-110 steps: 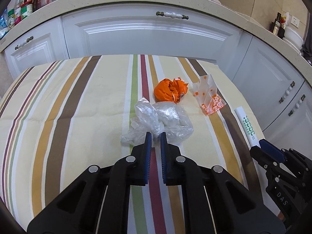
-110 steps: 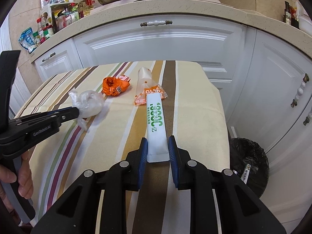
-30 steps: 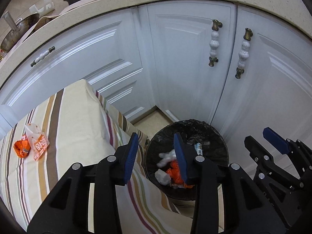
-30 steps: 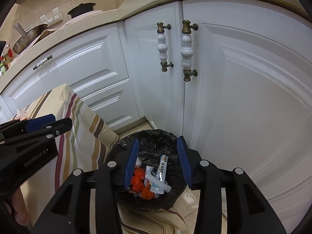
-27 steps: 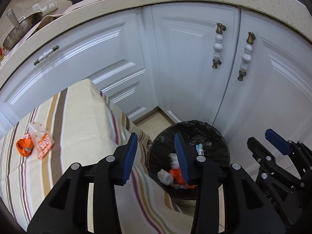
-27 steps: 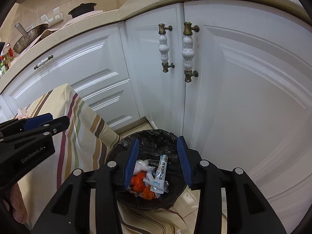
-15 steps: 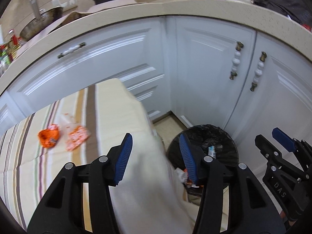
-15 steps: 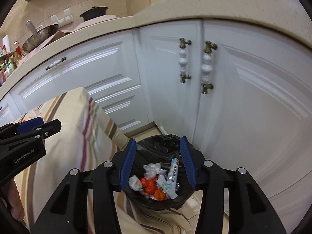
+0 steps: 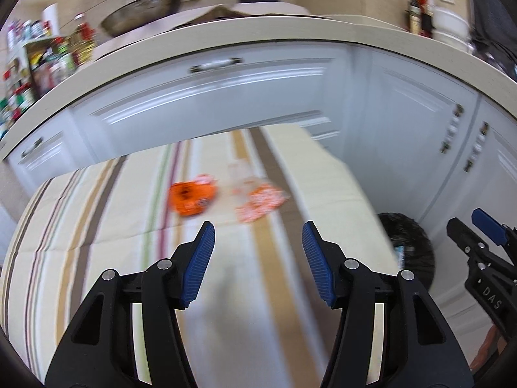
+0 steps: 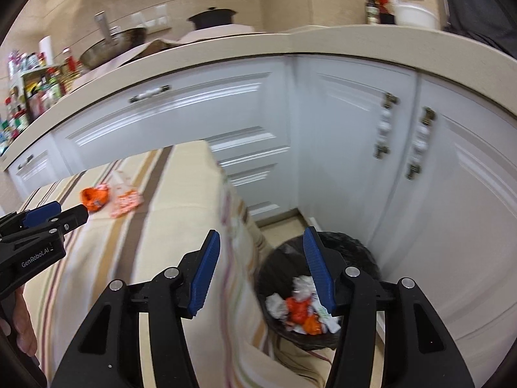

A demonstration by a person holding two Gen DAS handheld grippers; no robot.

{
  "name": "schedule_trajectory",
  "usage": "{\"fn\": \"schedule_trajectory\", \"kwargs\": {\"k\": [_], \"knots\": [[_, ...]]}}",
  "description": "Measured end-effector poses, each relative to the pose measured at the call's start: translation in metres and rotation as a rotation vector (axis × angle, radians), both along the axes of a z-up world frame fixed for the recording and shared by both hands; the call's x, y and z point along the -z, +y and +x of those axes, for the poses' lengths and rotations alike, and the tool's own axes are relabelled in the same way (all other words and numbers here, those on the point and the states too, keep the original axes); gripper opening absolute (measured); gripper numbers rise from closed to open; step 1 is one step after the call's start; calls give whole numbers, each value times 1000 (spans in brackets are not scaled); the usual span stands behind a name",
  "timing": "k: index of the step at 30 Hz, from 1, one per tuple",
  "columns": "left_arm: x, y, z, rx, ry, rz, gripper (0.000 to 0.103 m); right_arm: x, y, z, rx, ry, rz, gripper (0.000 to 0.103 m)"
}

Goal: Collect trash
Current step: 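Move both open tools back over the table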

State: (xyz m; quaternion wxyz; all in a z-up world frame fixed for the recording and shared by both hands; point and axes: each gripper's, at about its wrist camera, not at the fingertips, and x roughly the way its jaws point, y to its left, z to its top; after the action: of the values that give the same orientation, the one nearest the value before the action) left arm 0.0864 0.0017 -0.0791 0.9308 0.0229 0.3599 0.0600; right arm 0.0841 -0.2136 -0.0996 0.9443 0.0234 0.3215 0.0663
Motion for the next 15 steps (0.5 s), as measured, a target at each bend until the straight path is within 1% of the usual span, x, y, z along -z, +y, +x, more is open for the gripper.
{"fn": "schedule_trajectory", "kwargs": {"k": [9,15], "knots": [[-4,80,-21,-153,-3,1,55,-2,76,12,-147,4,-20,53],[-1,129,-27,-245,4,-5,55,-2,121,27,-221,13,-28,53]]}}
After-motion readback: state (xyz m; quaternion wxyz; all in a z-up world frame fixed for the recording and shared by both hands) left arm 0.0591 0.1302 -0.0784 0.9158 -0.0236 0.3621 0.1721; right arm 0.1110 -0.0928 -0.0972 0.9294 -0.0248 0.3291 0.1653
